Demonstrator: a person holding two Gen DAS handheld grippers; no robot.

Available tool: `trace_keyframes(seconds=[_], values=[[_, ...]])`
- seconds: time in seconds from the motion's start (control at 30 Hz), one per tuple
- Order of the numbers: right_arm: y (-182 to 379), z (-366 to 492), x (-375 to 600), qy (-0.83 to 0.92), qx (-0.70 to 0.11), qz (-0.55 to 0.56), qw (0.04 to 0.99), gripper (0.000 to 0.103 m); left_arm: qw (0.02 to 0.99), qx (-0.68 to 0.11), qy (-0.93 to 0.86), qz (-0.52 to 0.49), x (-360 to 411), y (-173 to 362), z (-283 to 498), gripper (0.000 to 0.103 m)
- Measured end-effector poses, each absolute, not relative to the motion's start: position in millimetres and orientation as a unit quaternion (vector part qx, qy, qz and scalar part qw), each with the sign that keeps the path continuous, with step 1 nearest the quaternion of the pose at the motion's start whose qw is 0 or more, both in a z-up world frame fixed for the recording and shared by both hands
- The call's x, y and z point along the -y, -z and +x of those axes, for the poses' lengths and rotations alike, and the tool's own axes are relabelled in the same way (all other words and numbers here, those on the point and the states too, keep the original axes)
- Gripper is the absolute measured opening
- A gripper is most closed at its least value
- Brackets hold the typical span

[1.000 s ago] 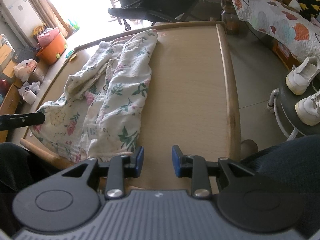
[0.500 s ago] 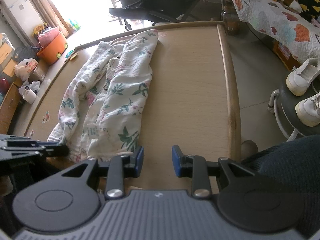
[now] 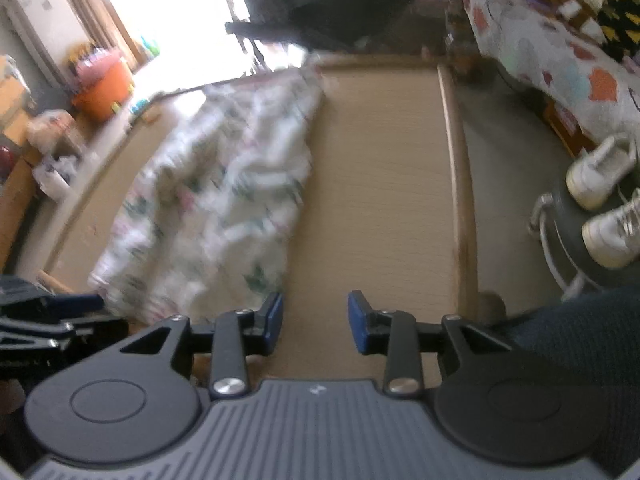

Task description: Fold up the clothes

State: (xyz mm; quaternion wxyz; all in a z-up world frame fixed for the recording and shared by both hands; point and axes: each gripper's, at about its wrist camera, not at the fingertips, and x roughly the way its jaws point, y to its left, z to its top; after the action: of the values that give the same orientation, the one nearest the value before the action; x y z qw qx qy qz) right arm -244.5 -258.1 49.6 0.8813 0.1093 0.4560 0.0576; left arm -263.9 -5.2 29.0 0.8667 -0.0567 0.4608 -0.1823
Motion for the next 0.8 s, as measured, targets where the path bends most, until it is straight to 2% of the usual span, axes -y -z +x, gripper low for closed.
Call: trace_keyframes(seconds=[0.23, 0.57, 0.8], values=[[-81, -196, 219, -0.097, -0.452, 0.15, 0.874, 0.035, 0.86, -0.446, 0.146, -0.198, -36, -20, -262, 0.066], [-64, -126, 156, -0.092, -0.494, 0.138, 0.854, 0.035, 0.85, -0.444, 0.15, -0.242, -45, -8, -256, 0.066], [-55, -122, 141, -0.08, -0.509, 0.141, 0.845, 0.035, 0.836, -0.444, 0.156, -0.281, -54, 2, -250, 0.066]])
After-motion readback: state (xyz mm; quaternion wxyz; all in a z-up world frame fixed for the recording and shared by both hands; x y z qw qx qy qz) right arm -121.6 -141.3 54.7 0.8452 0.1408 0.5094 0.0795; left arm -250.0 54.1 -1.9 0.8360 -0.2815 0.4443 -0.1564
